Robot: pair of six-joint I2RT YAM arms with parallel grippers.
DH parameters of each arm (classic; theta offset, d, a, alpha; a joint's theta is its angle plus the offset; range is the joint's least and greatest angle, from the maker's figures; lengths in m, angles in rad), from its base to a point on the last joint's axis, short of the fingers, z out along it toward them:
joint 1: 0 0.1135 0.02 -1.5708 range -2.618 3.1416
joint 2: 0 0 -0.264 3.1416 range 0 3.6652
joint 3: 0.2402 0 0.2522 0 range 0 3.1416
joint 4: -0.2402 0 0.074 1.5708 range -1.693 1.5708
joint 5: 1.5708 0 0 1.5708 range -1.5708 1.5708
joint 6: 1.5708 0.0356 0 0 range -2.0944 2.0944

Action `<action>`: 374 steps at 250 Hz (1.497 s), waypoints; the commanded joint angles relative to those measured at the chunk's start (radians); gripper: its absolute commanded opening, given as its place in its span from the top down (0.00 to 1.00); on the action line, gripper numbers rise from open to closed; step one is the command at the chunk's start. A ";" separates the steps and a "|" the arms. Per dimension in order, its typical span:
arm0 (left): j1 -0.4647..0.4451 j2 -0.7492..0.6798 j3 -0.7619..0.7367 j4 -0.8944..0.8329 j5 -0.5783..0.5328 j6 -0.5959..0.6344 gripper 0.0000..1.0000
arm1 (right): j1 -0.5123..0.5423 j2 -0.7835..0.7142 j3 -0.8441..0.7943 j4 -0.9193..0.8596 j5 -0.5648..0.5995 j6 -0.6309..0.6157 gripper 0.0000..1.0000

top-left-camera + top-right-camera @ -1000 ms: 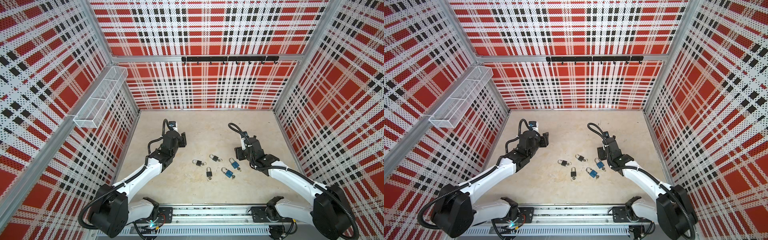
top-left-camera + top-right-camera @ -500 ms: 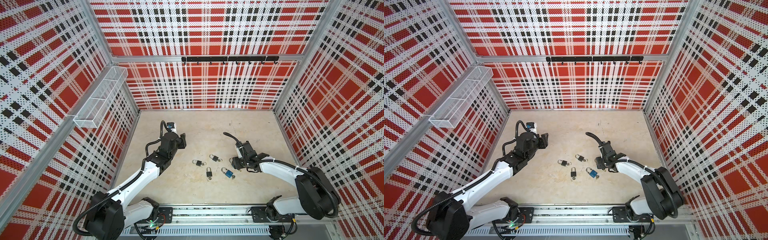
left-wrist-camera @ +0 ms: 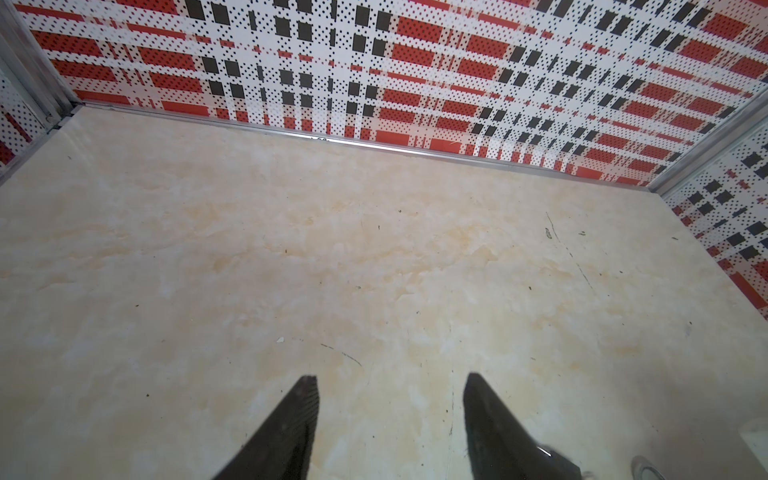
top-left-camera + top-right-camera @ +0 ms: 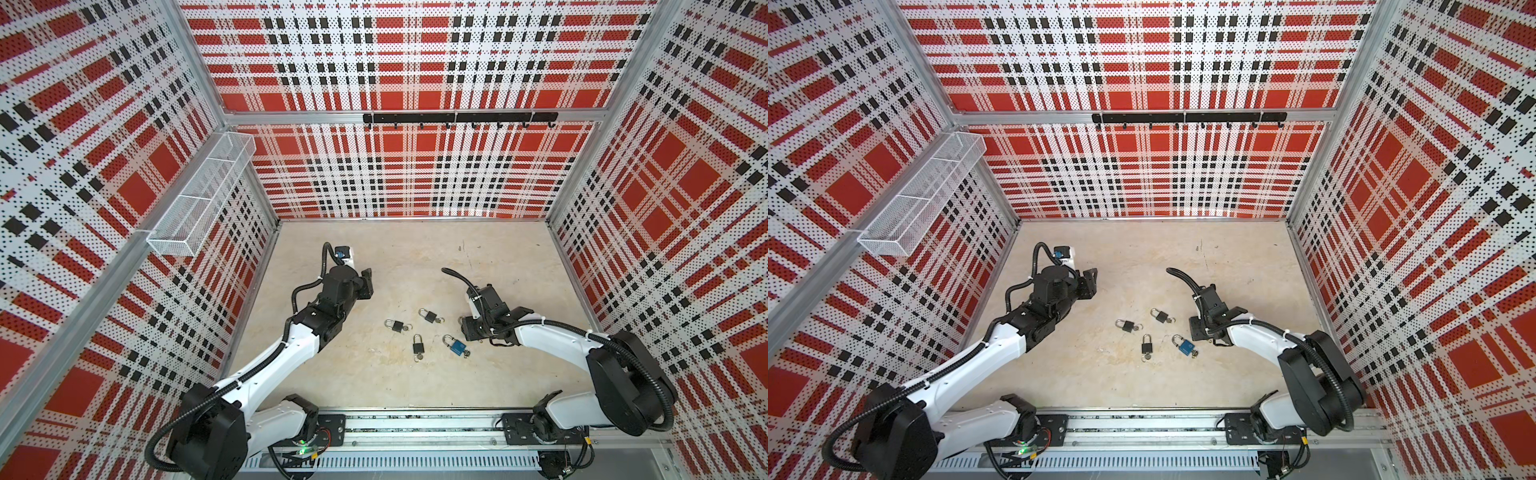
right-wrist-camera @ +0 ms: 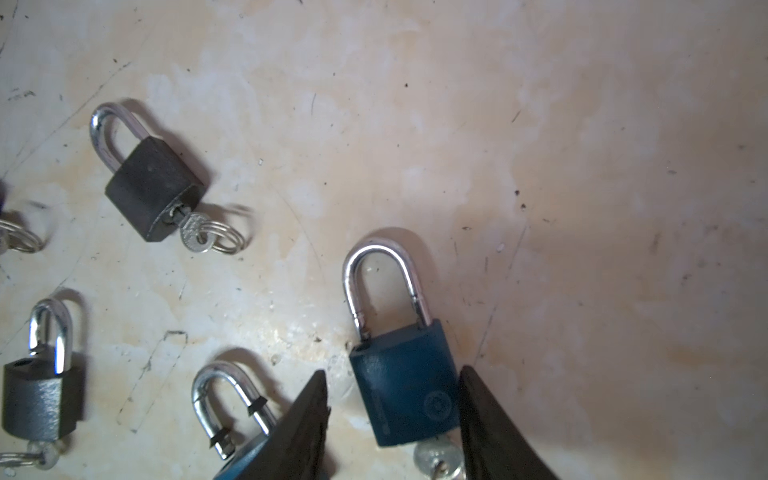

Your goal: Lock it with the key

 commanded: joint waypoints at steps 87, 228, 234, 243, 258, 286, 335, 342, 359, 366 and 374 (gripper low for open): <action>-0.005 -0.014 -0.020 -0.007 0.001 -0.017 0.42 | 0.073 0.071 0.074 -0.076 0.128 0.060 0.58; -0.004 -0.019 -0.028 -0.007 -0.001 -0.012 0.43 | 0.087 0.143 0.106 -0.111 0.172 0.120 0.57; -0.004 -0.019 -0.028 -0.007 -0.001 -0.012 0.43 | 0.088 0.148 0.109 -0.113 0.176 0.121 0.57; -0.002 -0.019 -0.029 -0.007 -0.001 -0.010 0.43 | 0.088 0.155 0.111 -0.115 0.178 0.122 0.57; -0.002 -0.021 -0.029 -0.007 -0.002 -0.008 0.43 | 0.091 0.163 0.116 -0.119 0.186 0.124 0.59; -0.002 -0.025 -0.028 -0.007 -0.001 -0.003 0.43 | 0.099 0.172 0.125 -0.136 0.202 0.125 0.67; -0.002 -0.031 -0.020 -0.019 0.008 0.003 0.44 | 0.111 0.125 0.141 -0.154 0.223 0.118 0.75; -0.001 -0.031 -0.017 -0.021 0.011 0.003 0.44 | 0.111 0.114 0.145 -0.156 0.224 0.114 0.76; -0.002 -0.030 -0.011 -0.027 0.021 0.006 0.45 | 0.112 0.085 0.156 -0.166 0.219 0.095 0.76; -0.002 -0.030 -0.006 -0.032 0.026 0.006 0.45 | 0.112 0.073 0.162 -0.170 0.217 0.085 0.76; -0.001 -0.031 -0.004 -0.038 0.032 0.006 0.45 | 0.112 0.058 0.169 -0.177 0.214 0.074 0.76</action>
